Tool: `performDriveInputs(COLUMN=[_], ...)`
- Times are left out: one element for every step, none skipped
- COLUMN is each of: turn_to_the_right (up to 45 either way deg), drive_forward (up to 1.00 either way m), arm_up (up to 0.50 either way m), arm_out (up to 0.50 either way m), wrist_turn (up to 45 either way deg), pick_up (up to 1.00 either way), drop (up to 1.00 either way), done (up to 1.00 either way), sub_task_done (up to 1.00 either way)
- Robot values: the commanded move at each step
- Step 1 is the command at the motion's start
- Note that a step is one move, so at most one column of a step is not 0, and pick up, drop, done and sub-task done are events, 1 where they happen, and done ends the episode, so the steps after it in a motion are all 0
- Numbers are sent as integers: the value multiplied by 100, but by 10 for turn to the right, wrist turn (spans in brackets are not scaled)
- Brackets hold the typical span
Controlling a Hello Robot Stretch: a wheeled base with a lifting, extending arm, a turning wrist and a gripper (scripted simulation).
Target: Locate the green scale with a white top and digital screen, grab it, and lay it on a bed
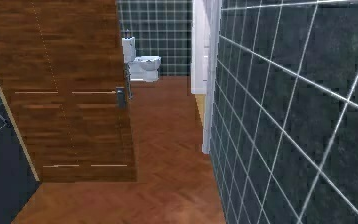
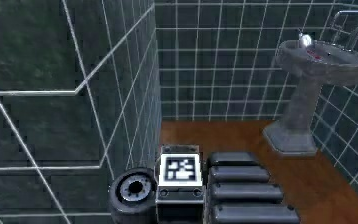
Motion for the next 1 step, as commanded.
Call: performDriveInputs(turn_to_the_right=[0], drive_forward=[100], arm_up=[0], arm_out=[0], wrist_turn=[0], pick_up=[0], drop=[0], done=[0], sub_task_done=[0])
